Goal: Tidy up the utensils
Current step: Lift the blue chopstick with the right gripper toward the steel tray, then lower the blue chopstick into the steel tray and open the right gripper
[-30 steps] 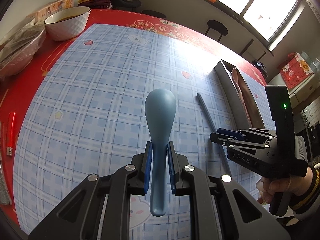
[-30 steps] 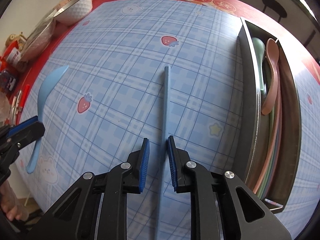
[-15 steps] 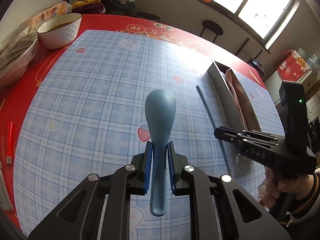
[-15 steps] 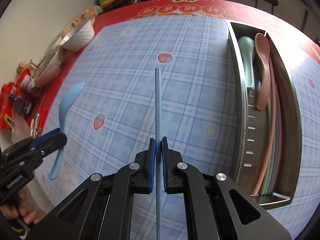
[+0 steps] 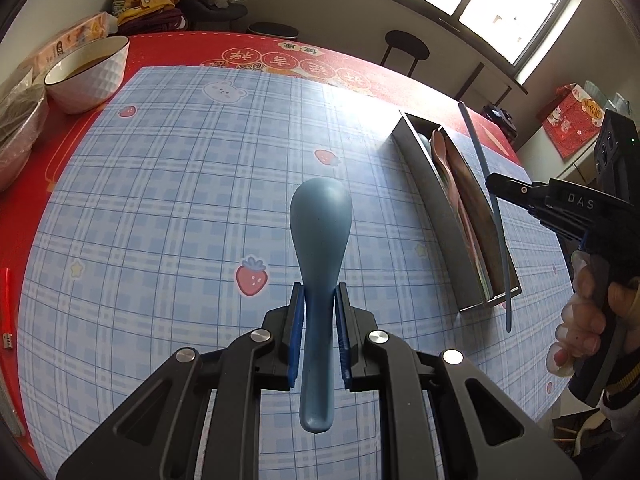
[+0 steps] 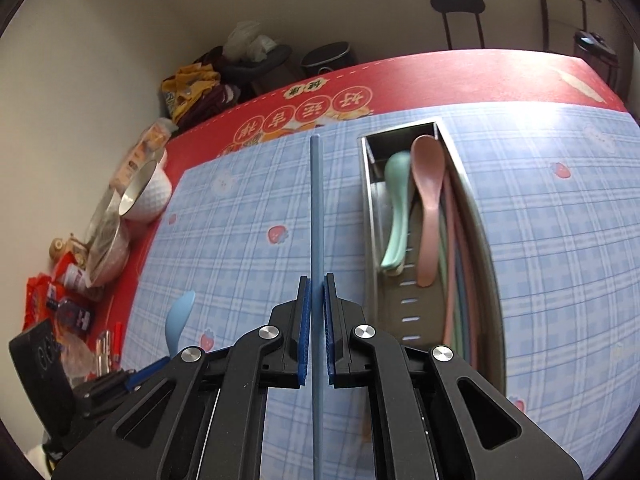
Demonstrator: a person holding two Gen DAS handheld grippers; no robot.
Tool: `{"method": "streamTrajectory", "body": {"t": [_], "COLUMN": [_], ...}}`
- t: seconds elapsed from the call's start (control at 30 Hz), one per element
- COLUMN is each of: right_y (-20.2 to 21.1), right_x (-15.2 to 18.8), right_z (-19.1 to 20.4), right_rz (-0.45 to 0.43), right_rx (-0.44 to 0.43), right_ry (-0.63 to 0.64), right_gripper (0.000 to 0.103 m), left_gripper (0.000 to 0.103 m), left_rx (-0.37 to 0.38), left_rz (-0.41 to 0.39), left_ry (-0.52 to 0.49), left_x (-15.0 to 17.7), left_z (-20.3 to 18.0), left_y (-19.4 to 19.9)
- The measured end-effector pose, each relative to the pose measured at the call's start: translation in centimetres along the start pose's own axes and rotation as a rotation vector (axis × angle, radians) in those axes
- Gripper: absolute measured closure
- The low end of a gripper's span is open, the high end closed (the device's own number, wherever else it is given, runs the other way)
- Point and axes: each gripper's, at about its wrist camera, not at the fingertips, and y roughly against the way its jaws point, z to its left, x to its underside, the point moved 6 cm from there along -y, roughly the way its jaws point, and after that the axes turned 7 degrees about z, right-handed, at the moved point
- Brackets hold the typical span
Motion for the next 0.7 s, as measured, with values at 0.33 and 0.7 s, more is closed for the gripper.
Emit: {"method": "streamTrajectory", "body": {"t": [0.33,0.7], "right_y": [-1.1,-4.3], "right_x": [-2.6,-2.0], "right_z": [-6.1,-8.0], "right_rz": [-0.027,0.058], "right_rx": [0.157,0.2], "right_ry": [-0.049,-0.061], "right_gripper": [0.097,0.097], "left_gripper": [0.088,0.088], "left_rx": [0.006,-0.018], "left_rz": [-0.01,0.002], "left_ry": [-0.002,0.011], "left_x": [-1.7,-2.0], "left_z": [-1.4,-1.6], "left_y": [0.1,-0.5]}}
